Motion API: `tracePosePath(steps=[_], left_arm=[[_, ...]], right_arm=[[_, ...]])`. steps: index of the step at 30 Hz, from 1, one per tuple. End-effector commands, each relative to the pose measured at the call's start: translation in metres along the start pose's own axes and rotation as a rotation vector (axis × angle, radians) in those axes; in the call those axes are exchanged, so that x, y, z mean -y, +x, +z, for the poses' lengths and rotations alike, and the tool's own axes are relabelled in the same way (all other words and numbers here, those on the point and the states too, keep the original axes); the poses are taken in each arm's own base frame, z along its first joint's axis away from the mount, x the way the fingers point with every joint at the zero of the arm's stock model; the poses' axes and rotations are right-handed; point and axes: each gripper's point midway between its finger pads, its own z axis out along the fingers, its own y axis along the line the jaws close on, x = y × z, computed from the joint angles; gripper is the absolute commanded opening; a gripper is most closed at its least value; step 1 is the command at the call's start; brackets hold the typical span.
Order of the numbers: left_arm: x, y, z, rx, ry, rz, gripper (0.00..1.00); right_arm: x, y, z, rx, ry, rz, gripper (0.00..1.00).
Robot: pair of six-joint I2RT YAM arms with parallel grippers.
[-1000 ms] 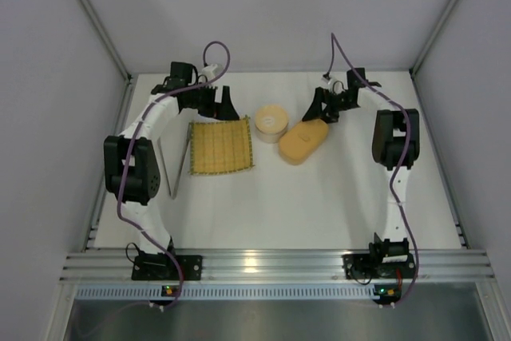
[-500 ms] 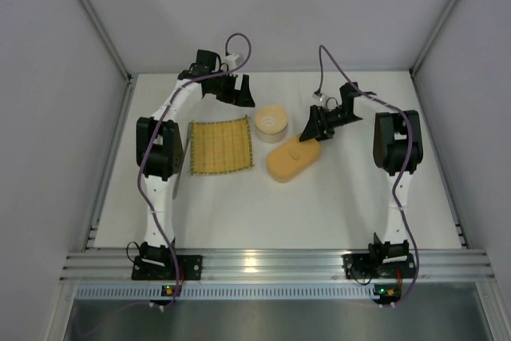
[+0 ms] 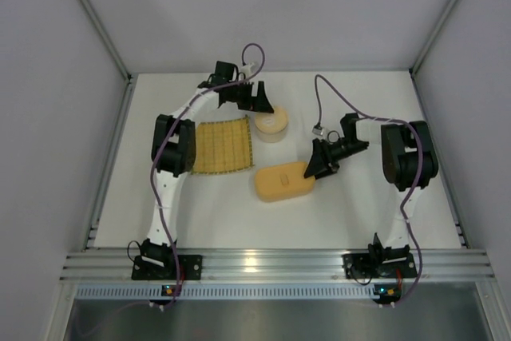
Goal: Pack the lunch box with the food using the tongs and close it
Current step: Move the packing box to the center of the board.
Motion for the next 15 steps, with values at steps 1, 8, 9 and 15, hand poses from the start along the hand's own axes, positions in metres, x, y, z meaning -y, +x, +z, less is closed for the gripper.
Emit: tracePosePath(steps=[1,8,9,15], left_arm=[[0.015,-0.017,0.005,0.049,0.097,0.02,0.92],[0.033,0.023,0.021,-0.067,0.16,0.011,0.83],[0.035,0.028,0.021,-0.076,0.163,0.017,0.82],[0.048,0.054,0.015,-0.103,0.169,-0.009,0.76]], right_arm=[[-0.011,0.018,-0.006,-0.029,0.023,-0.09,0.65],[-0.025,0.013,-0.022,0.018,0.035,-0.129,0.75],[-0.029,0.008,-0.025,0.035,0.024,-0.136,0.76],[-0.04,-0.029,-0.054,0.148,0.017,-0.167,0.77]])
